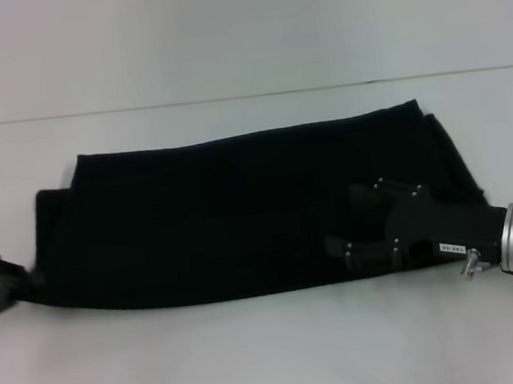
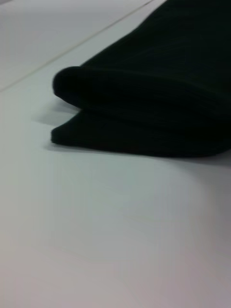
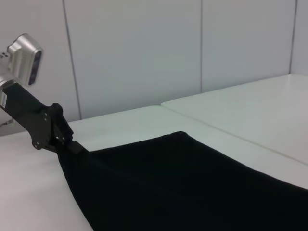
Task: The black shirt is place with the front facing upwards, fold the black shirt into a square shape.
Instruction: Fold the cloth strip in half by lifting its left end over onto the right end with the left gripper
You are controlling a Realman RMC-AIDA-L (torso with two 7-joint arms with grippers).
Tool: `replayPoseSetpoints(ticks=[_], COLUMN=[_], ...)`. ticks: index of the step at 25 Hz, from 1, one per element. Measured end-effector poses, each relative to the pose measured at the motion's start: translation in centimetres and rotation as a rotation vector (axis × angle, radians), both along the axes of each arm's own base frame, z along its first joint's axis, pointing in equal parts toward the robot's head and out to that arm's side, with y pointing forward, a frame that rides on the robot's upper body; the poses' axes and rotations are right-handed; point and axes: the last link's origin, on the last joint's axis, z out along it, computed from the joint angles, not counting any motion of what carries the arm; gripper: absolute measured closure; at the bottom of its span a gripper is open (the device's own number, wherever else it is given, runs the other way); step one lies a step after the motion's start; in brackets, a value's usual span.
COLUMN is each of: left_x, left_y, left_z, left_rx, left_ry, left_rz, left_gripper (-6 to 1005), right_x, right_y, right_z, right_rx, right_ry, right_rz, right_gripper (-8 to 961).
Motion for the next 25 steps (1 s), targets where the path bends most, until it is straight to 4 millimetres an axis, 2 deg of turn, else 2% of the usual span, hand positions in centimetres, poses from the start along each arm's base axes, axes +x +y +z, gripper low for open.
replayPoseSetpoints(ticks=[10, 13, 17, 21, 25], left_x=[-1.4, -1.6, -1.1, 1.7, 5.5], left_y=[1.3, 1.4, 1.7, 3.0, 5.1], left_z=[6.5, 7.4, 7.5, 7.3, 6.8], left_rx=[0.155, 0.193, 0.212, 0.222, 0.199], left_ry=[0.099, 0.096, 0.068, -0.037, -0.115], left_rz=[0.016, 0.028, 0.017, -0.074, -0.189], left_gripper=[987, 988, 988, 988, 988], right_x=[1.2, 1.7, 2.2, 3.0, 3.9], right_y=[0.0, -0.2, -0.4, -0.8, -1.4], right_z=[1.2, 1.4, 1.5, 1.7, 1.6], right_rx=[0.056, 0.071, 0.082, 0.095, 0.103], right_ry=[0.058, 0.067, 0.071, 0.071, 0.065], right_rz=[-0.088, -0.113, -0.133, -0.164, -0.201], right_gripper=[9, 9, 8, 8, 8])
